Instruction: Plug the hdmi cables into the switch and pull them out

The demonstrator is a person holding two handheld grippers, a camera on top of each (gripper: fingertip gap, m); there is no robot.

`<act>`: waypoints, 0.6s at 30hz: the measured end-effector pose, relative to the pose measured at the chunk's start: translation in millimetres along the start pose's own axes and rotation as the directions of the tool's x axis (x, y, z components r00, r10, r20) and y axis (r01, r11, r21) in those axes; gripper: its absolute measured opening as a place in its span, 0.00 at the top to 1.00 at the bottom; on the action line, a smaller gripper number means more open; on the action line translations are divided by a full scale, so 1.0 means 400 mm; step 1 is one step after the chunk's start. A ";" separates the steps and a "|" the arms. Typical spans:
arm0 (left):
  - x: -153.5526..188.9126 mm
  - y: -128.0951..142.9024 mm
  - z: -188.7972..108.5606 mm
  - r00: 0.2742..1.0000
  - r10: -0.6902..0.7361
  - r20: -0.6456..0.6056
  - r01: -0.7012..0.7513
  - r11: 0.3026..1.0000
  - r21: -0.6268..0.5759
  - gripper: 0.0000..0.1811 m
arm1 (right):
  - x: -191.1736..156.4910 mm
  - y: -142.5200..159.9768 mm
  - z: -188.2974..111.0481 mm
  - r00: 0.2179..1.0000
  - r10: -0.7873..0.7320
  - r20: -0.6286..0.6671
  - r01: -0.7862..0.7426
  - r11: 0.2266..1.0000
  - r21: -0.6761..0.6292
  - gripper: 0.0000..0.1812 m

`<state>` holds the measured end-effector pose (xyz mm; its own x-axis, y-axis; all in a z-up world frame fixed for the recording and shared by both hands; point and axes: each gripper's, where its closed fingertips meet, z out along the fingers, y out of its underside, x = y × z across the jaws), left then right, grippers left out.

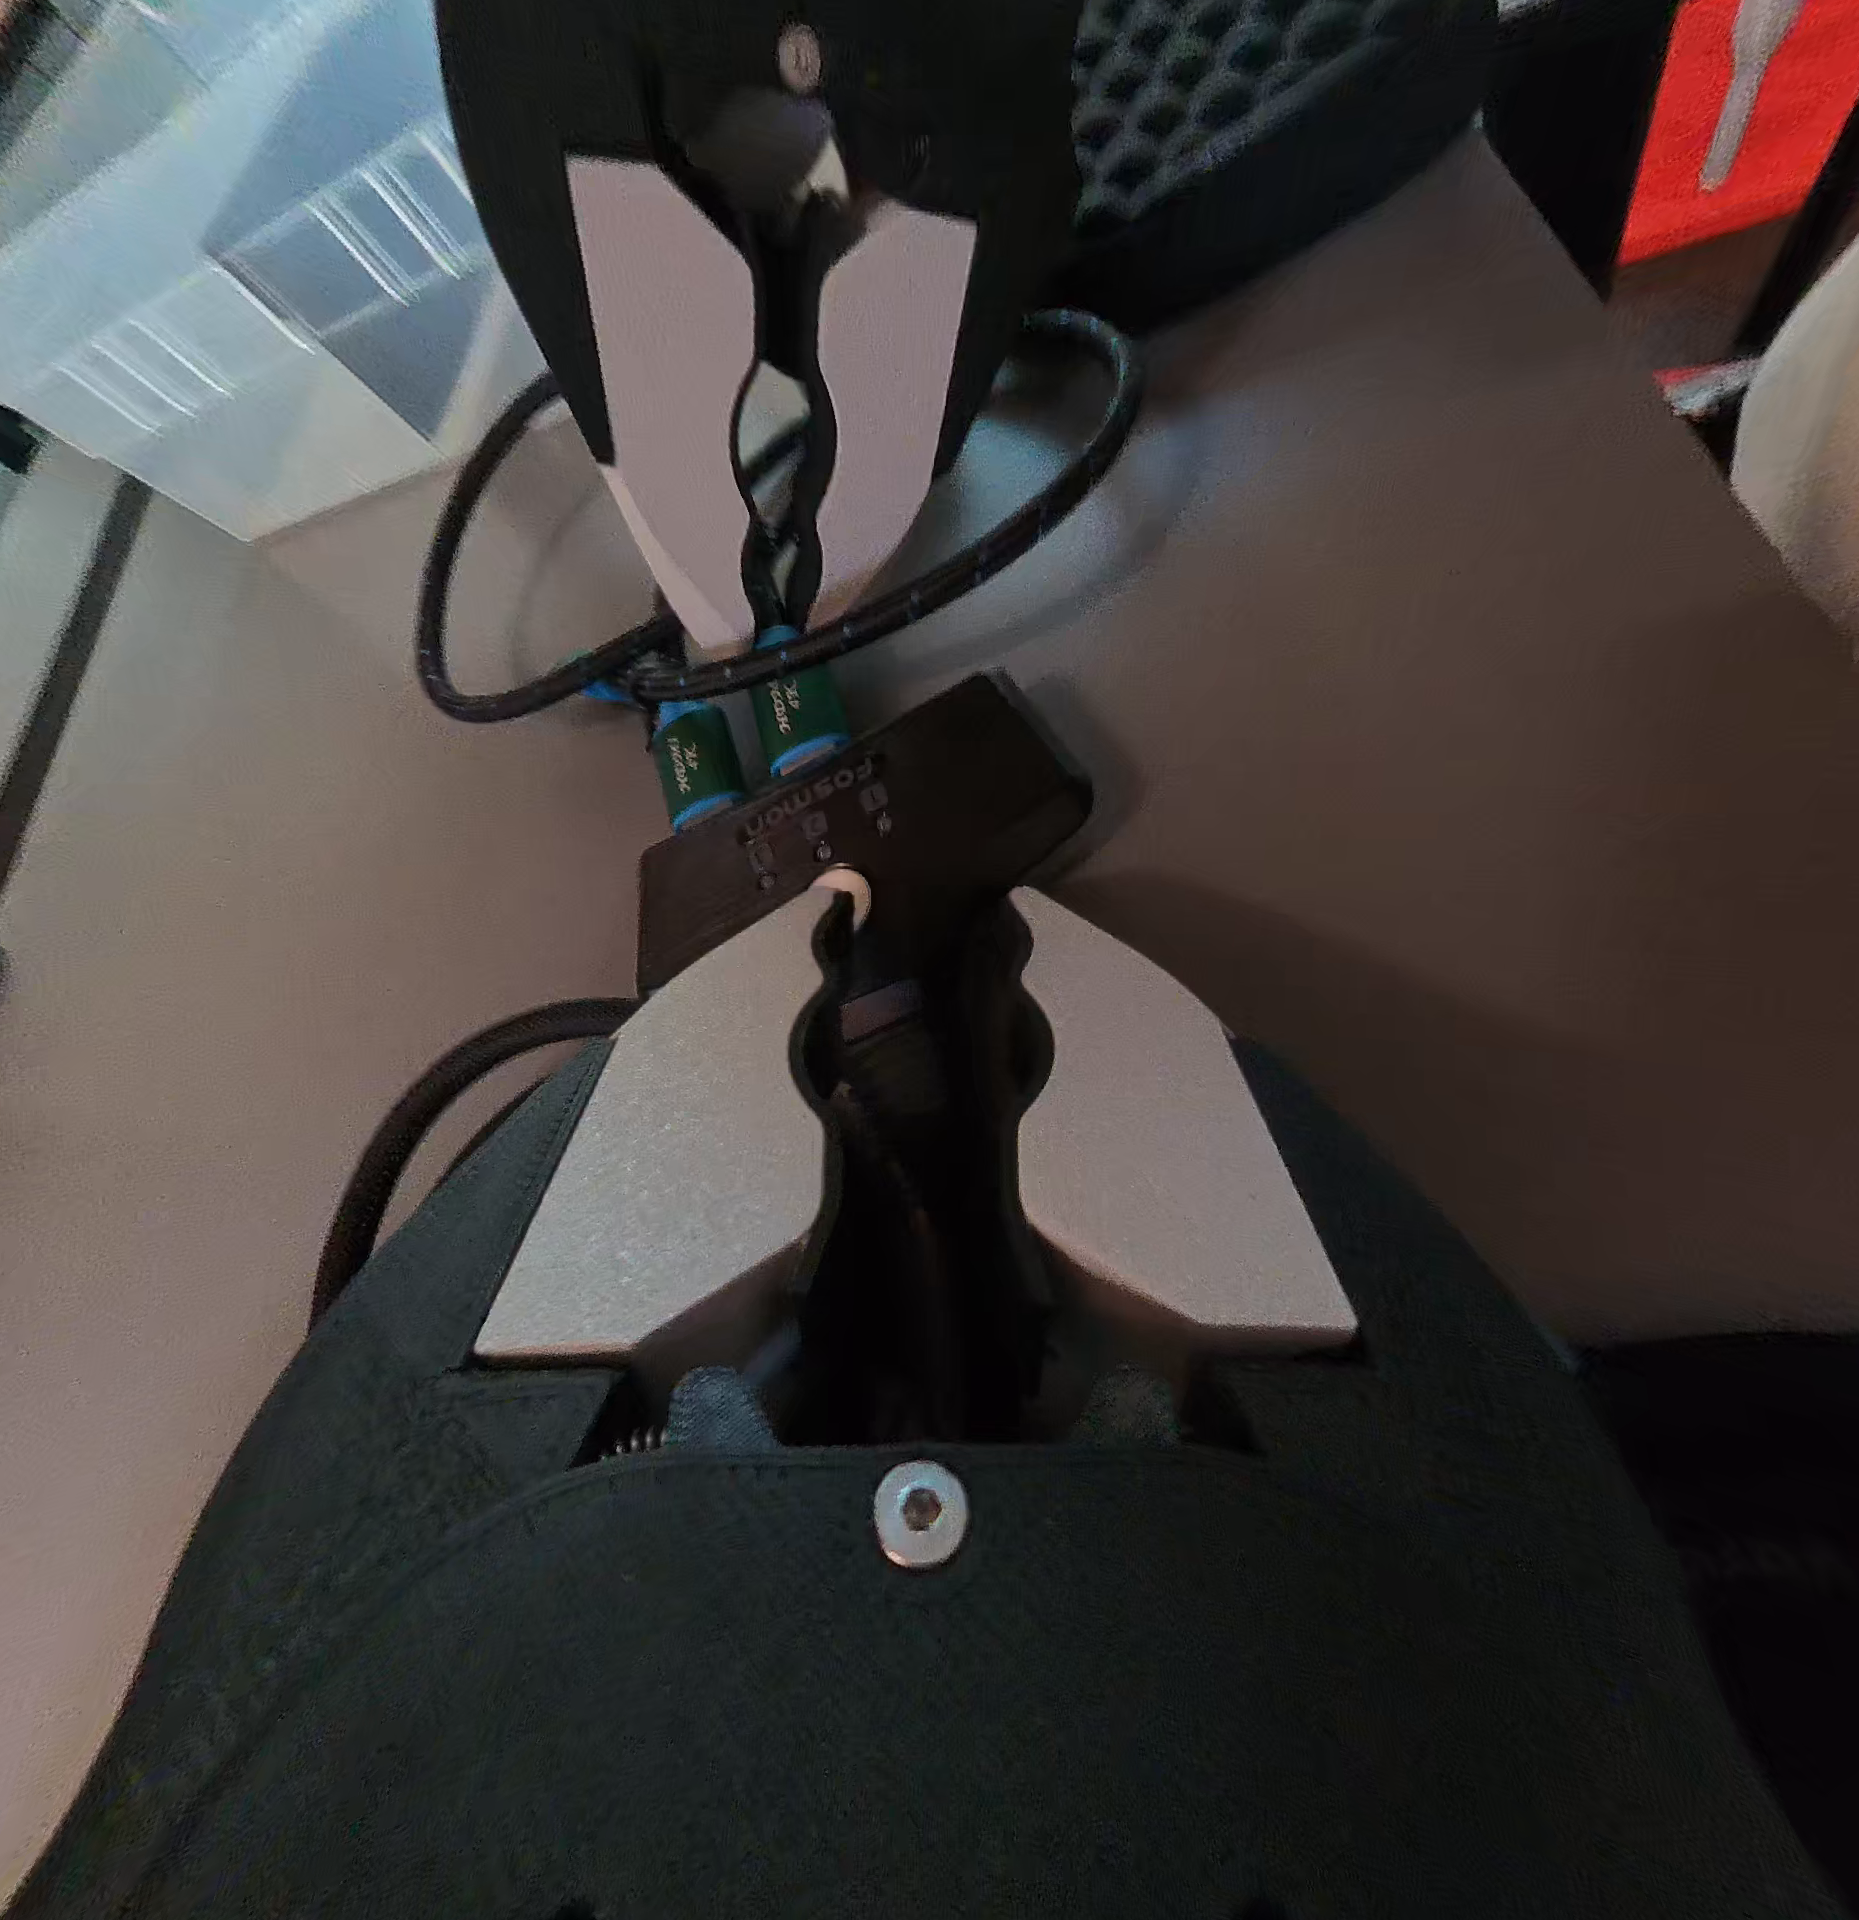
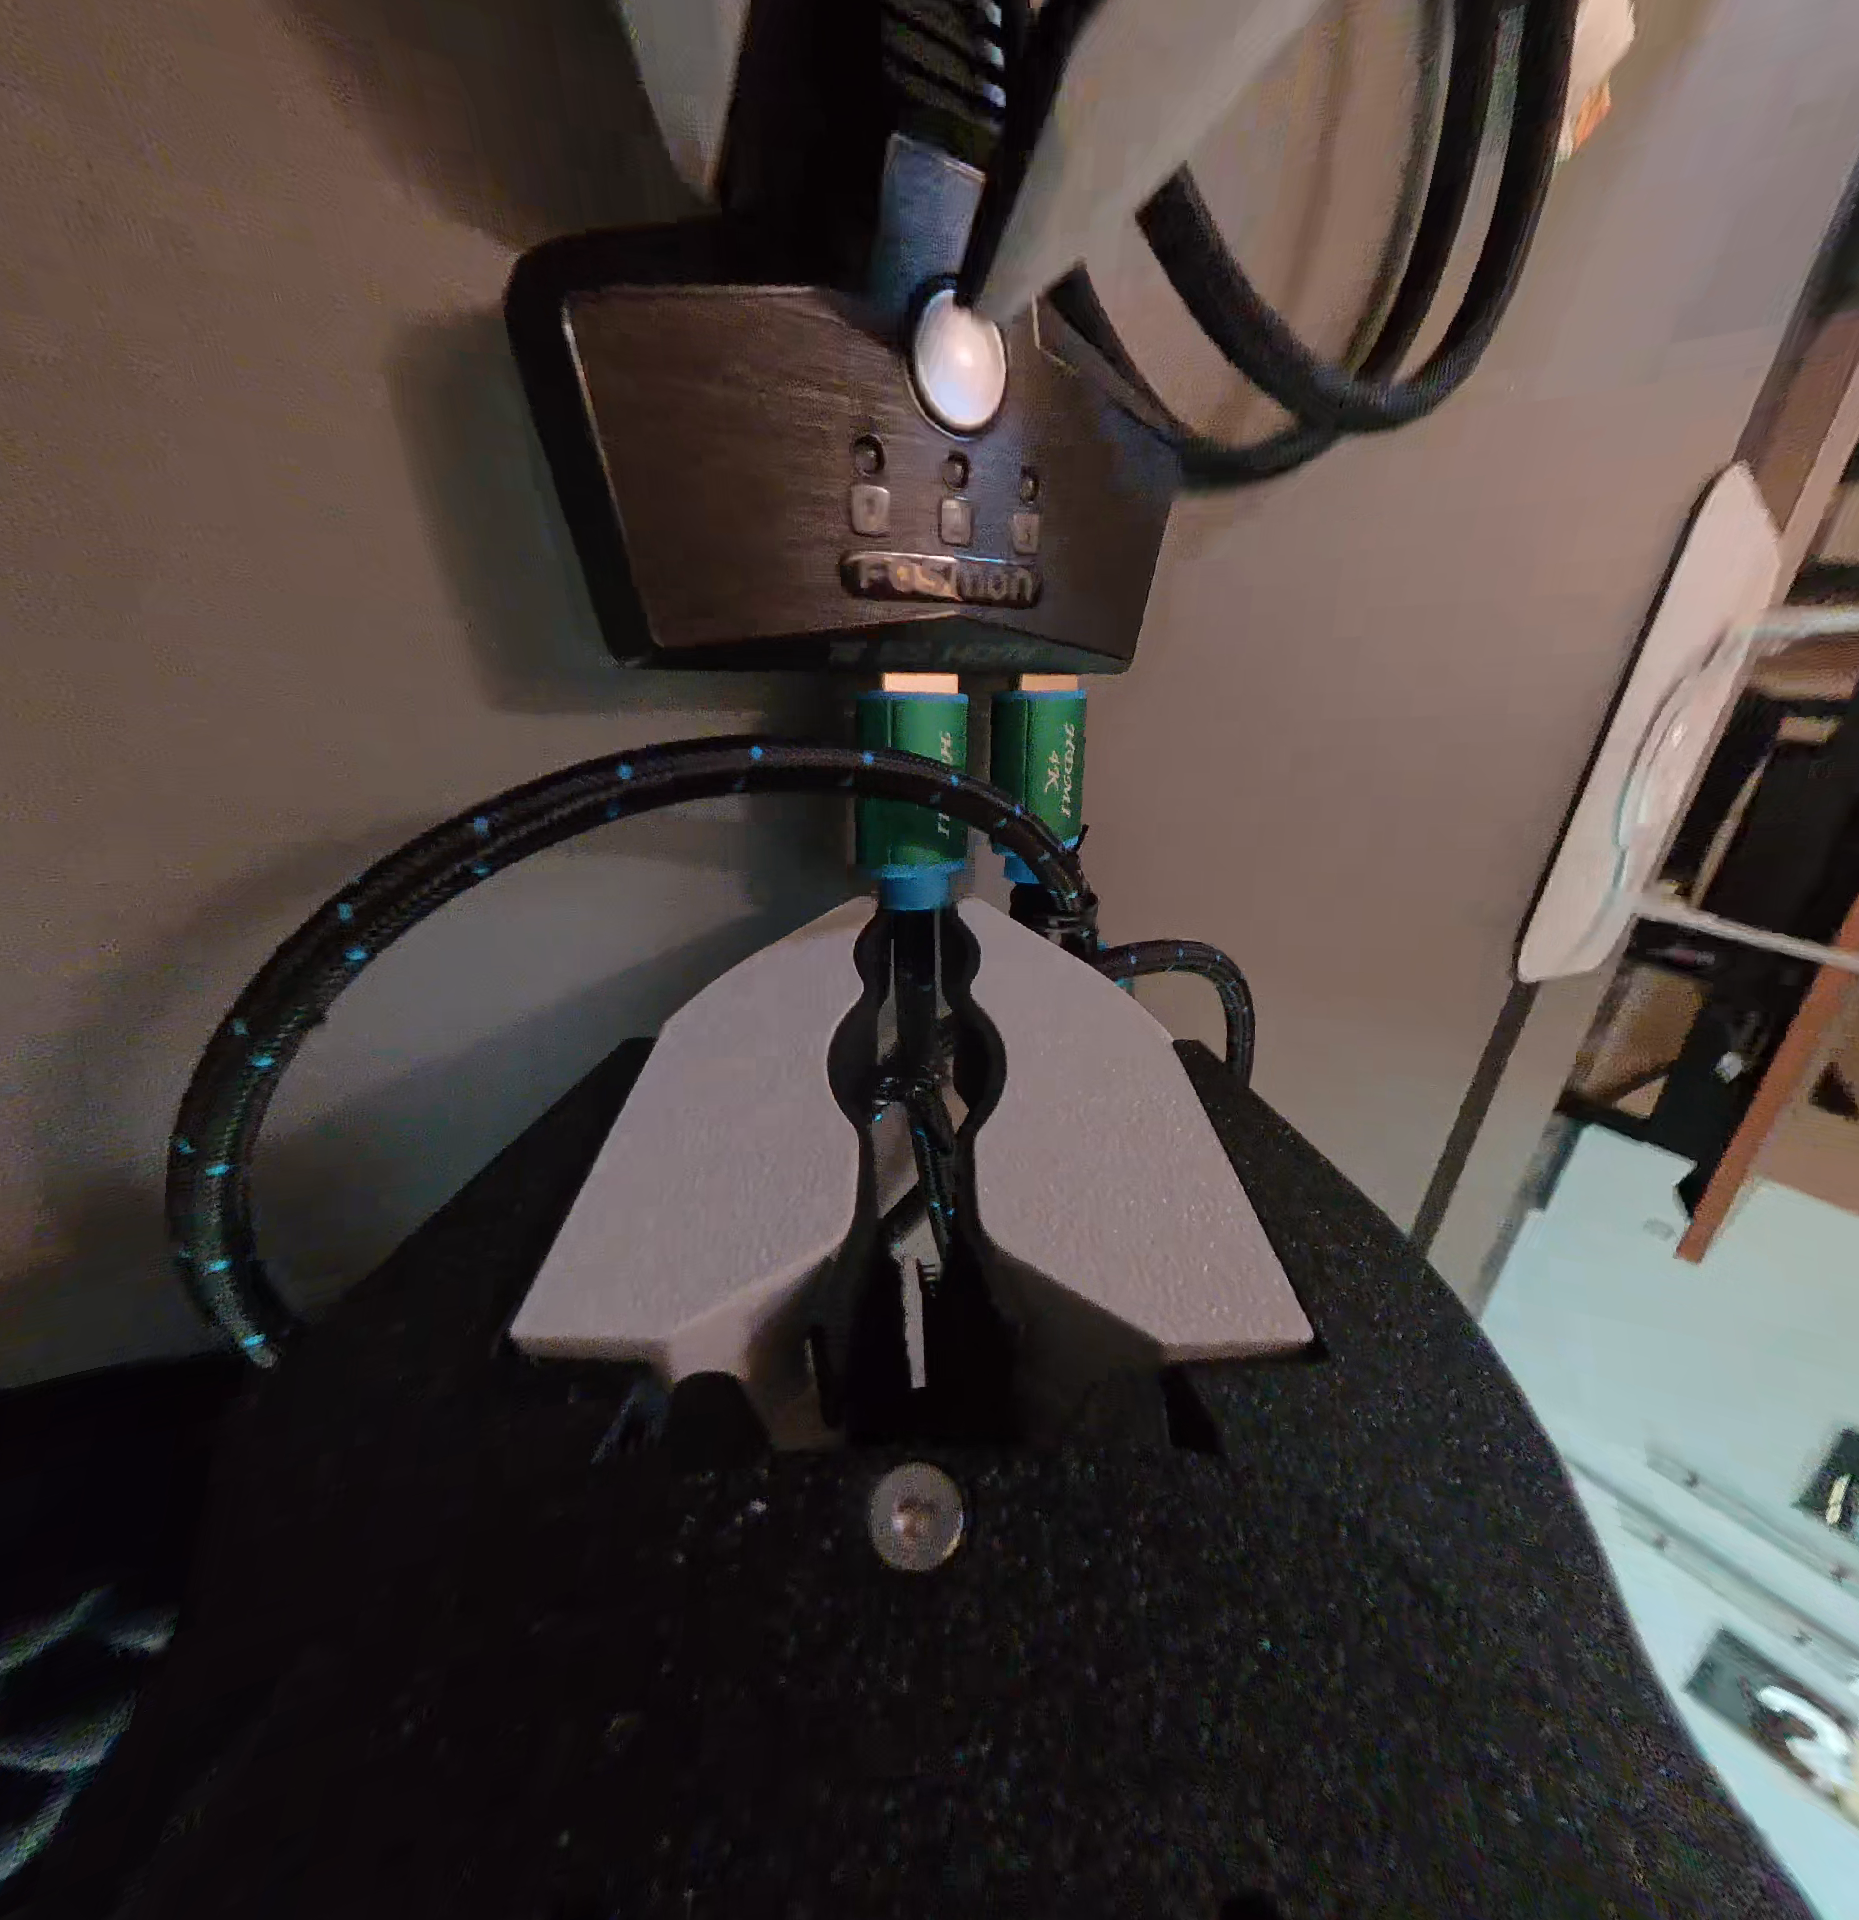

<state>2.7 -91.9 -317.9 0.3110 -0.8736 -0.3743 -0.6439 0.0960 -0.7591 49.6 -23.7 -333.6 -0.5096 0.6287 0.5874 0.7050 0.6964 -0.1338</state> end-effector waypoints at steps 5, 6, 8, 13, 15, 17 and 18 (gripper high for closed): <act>-0.055 -0.049 -0.054 0.989 -0.087 0.123 0.073 0.990 0.120 0.76 | 0.053 0.036 -0.077 0.950 0.312 0.008 -0.312 0.949 0.042 0.77; -0.071 -0.058 -0.069 0.980 -0.117 0.164 0.095 0.986 0.138 0.75 | 0.062 0.035 -0.099 0.927 0.375 0.010 -0.374 0.924 0.079 0.77; -0.102 -0.082 -0.104 0.953 -0.181 0.245 0.139 0.974 0.179 0.73 | 0.073 0.032 -0.142 0.885 0.465 0.012 -0.461 0.874 0.153 0.75; -0.150 -0.151 -0.204 0.845 -0.383 0.374 0.253 0.902 0.350 0.71 | 0.079 0.035 -0.213 0.782 0.624 -0.016 -0.591 0.748 0.302 0.69; -0.155 -0.183 -0.253 0.788 -0.502 0.356 0.318 0.828 0.462 0.69 | 0.085 0.022 -0.239 0.715 0.699 0.002 -0.638 0.652 0.409 0.70; -0.158 -0.209 -0.316 0.721 -0.621 0.309 0.374 0.723 0.580 0.68 | 0.093 0.004 -0.265 0.650 0.758 0.054 -0.663 0.532 0.527 0.69; -0.159 -0.214 -0.352 0.683 -0.671 0.289 0.392 0.670 0.631 0.68 | 0.101 -0.006 -0.281 0.624 0.778 0.076 -0.653 0.465 0.598 0.68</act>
<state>-60.3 -111.6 -154.0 0.8464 -0.5230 0.1002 0.1316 0.0230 -0.9910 82.8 -38.7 -219.9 0.1932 0.9602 0.2017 0.3656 0.1203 -0.9230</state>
